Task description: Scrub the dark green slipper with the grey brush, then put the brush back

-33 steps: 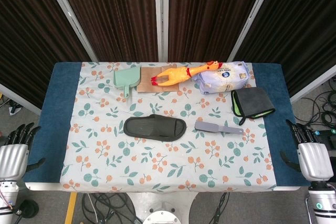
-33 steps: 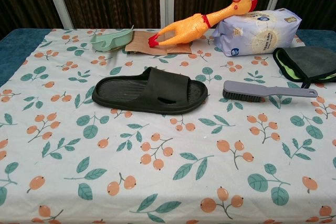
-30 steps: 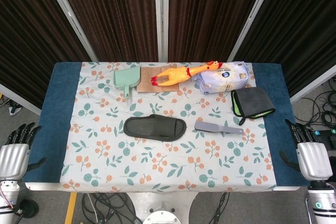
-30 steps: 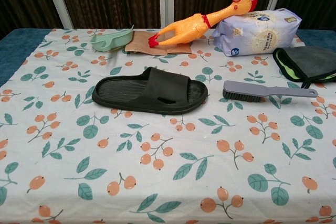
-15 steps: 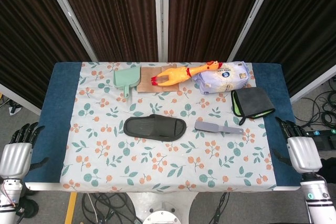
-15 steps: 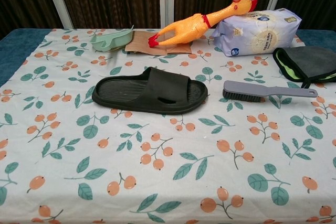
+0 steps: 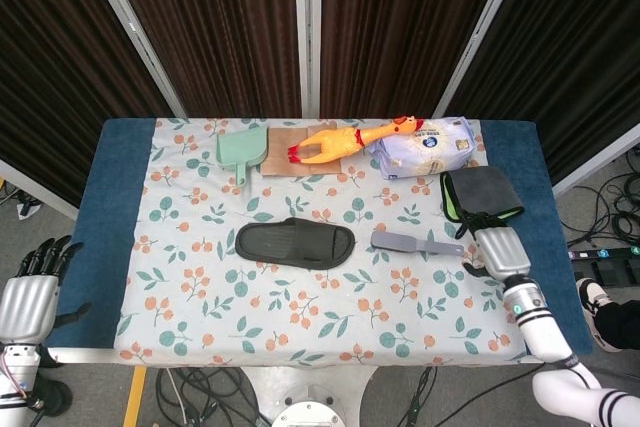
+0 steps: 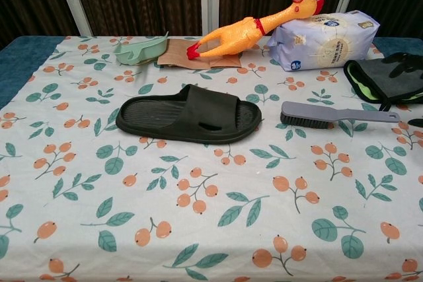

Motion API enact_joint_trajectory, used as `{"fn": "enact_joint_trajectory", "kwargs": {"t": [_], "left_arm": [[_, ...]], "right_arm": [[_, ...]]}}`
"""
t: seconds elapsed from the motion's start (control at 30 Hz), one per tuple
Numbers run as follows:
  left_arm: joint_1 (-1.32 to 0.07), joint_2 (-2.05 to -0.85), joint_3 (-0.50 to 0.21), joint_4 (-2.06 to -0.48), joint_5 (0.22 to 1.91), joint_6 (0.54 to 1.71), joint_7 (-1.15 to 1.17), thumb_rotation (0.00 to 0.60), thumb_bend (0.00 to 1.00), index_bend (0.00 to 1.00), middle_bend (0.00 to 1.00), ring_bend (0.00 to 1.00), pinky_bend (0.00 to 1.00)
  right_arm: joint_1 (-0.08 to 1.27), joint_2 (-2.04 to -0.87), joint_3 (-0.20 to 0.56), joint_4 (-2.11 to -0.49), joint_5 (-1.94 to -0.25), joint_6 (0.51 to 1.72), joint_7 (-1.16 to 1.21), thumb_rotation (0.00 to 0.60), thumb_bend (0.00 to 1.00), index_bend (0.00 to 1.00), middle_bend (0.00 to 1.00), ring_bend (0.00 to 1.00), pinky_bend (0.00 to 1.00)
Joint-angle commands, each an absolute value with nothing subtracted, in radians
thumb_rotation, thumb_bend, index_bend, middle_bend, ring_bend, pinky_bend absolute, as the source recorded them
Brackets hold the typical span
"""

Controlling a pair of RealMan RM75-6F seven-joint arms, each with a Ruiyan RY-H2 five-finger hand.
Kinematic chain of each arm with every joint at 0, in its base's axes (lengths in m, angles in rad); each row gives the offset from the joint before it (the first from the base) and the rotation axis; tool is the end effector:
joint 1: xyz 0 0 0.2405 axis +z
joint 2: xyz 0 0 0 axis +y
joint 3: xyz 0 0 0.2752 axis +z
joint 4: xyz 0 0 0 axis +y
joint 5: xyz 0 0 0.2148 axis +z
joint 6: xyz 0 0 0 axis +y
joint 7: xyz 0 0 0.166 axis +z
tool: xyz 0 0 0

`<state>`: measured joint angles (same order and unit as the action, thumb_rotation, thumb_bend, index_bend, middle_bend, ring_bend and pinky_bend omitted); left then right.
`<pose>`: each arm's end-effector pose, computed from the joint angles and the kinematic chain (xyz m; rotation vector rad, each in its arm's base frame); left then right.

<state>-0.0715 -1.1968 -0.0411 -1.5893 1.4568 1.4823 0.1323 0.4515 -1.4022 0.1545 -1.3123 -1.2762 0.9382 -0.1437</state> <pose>-0.3378 0.1982 0.1389 -1.3766 -0.8833 -0.8076 -0.3142 -0.3431 0.0408 1.6785 -1.0030 0.6878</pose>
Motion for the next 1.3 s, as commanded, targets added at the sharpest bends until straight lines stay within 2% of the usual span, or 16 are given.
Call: {"fn": "enact_joint_trajectory", "kwargs": {"t": [0.03, 0.3, 0.5, 0.57, 0.7, 0.77, 1.07, 1.3], "left_arm": [[-0.072, -1.195, -0.042, -1.590, 1.454, 1.479, 0.131, 0.600, 0.03, 0.22, 0.20, 0.11, 0.17], [-0.072, -1.198, -0.041, -1.582, 1.444, 1.472, 0.123, 0.600, 0.03, 0.22, 0.20, 0.11, 0.17], [-0.073, -1.199, -0.042, -1.574, 1.443, 1.470, 0.118, 0.600, 0.03, 0.22, 0.20, 0.11, 0.17], [-0.071, -1.200, -0.041, -1.573, 1.441, 1.470, 0.116, 0.600, 0.03, 0.22, 0.20, 0.11, 0.17], [-0.074, -1.196, -0.043, -1.586, 1.435, 1.462, 0.121, 0.600, 0.03, 0.22, 0.20, 0.11, 0.17], [-0.073, -1.194, -0.043, -1.591, 1.432, 1.461, 0.124, 0.600, 0.03, 0.22, 0.20, 0.11, 0.17], [-0.066, -1.188, -0.036, -1.594, 1.436, 1.467, 0.114, 0.600, 0.03, 0.22, 0.20, 0.11, 0.17], [-0.063, -1.185, -0.037, -1.600, 1.434, 1.470, 0.115, 0.600, 0.03, 0.22, 0.20, 0.11, 0.17]], "right_arm": [[0.512, -1.478, 0.164, -1.226, -1.242, 0.874, -0.165, 0.600, 0.09, 0.04, 0.16, 0.11, 0.19], [0.587, -1.559, 0.176, -1.112, -1.213, 0.804, -0.183, 0.600, 0.09, 0.04, 0.16, 0.12, 0.19], [0.629, -1.574, 0.183, -1.079, -1.198, 0.765, -0.186, 0.600, 0.09, 0.05, 0.20, 0.12, 0.19], [0.637, -1.562, 0.179, -1.096, -1.197, 0.749, -0.184, 0.600, 0.11, 0.11, 0.25, 0.16, 0.21], [0.648, -1.530, 0.168, -1.149, -1.186, 0.706, -0.171, 0.600, 0.17, 0.27, 0.36, 0.27, 0.29], [0.653, -1.513, 0.163, -1.173, -1.174, 0.685, -0.171, 0.600, 0.18, 0.31, 0.39, 0.29, 0.31], [0.672, -1.464, 0.148, -1.236, -1.094, 0.636, -0.190, 0.600, 0.19, 0.43, 0.49, 0.40, 0.40], [0.685, -1.439, 0.128, -1.265, -1.040, 0.606, -0.201, 0.600, 0.19, 0.47, 0.52, 0.45, 0.46]]}}
